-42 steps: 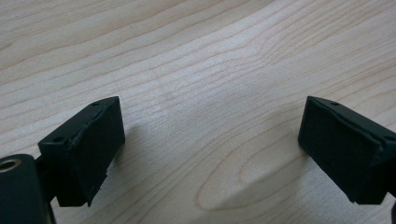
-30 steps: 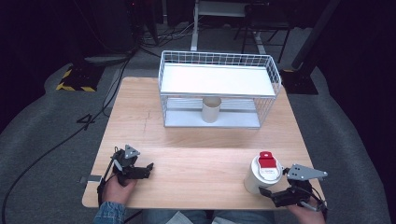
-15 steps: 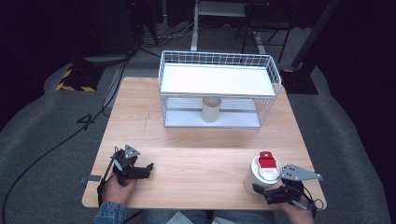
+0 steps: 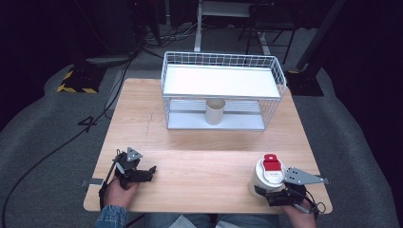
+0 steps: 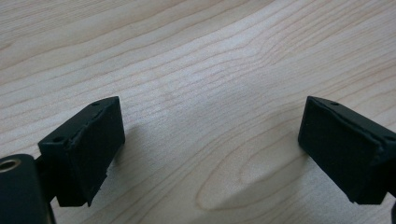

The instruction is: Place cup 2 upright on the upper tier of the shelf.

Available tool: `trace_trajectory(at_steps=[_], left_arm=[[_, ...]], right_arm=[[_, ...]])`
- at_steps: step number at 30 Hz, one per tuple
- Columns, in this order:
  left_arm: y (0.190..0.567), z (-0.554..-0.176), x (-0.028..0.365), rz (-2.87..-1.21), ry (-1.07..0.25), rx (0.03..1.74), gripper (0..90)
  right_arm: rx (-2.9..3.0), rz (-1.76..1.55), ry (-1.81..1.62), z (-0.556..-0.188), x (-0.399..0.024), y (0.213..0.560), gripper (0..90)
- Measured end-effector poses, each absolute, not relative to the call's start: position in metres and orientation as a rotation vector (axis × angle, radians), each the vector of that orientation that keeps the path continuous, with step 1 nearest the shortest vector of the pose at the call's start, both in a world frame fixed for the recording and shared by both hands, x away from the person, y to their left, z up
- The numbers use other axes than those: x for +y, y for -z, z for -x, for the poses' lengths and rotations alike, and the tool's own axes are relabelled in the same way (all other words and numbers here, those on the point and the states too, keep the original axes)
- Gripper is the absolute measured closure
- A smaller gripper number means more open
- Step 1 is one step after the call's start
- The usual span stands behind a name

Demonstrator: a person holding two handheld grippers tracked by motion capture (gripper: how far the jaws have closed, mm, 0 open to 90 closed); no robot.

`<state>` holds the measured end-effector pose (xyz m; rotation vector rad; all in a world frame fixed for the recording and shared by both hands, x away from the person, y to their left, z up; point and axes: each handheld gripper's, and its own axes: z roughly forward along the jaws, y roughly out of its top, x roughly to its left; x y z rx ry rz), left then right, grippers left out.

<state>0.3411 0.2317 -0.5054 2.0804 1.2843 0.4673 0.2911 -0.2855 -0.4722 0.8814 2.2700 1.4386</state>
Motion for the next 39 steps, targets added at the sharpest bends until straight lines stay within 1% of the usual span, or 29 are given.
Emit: trace_trajectory(at_steps=[22,39], left_arm=[[0.505,-0.341,0.232,-2.08,-0.467,1.284,7.7],[0.505,-0.341,0.232,-2.081,-0.467,1.284,7.7]], right_arm=[[2.279,-0.865,-1.463,-0.291,-0.284,0.47,9.6],[2.242,-0.855,-1.494,-0.3,-0.279,0.442,9.6]])
